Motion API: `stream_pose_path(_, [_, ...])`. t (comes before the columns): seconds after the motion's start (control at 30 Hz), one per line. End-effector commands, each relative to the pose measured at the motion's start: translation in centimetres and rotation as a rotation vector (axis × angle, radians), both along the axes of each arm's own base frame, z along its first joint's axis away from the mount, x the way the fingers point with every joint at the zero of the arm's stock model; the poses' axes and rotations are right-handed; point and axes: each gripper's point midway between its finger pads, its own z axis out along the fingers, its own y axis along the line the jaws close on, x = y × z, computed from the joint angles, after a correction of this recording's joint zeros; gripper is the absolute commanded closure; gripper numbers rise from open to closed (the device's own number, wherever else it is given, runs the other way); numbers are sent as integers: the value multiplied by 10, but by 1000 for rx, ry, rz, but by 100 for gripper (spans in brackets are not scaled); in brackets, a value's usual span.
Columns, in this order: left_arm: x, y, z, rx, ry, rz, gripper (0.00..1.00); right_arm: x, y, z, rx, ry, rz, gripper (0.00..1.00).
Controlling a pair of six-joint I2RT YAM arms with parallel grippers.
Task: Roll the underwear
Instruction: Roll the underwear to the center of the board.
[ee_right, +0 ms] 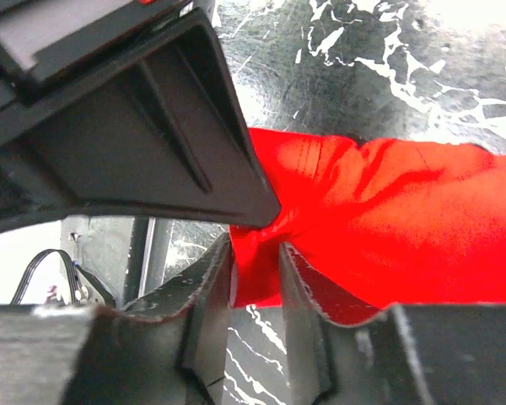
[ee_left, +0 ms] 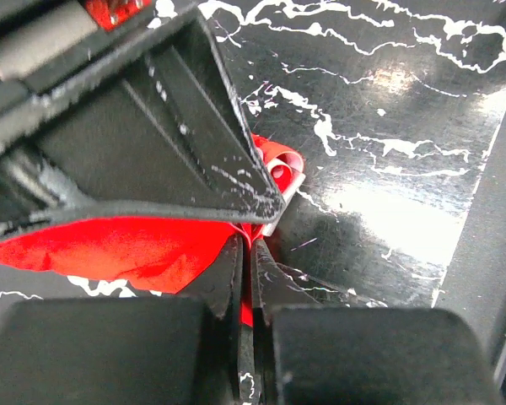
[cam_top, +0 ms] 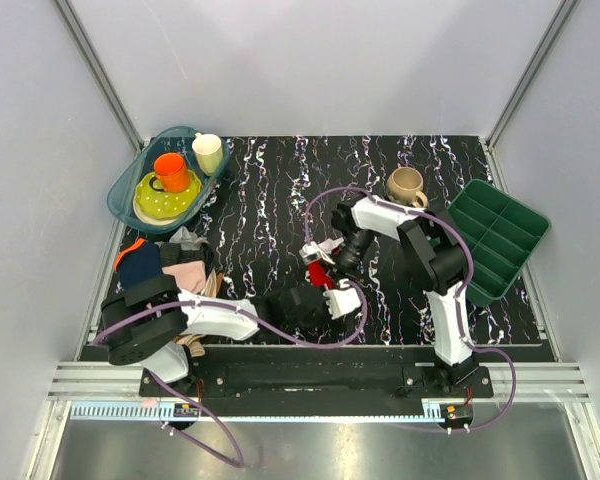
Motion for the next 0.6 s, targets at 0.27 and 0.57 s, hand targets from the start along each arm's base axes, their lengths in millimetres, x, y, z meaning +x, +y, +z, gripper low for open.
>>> stream_pose_path(0.27, [-5,5,9,-140,469,-100,100,42,-47,77,155,-184,-259,49])
stream_pose_path(0.57, [26,0,-11,-101,891,-74,100,12,-51,84,341,-631,-77,38])
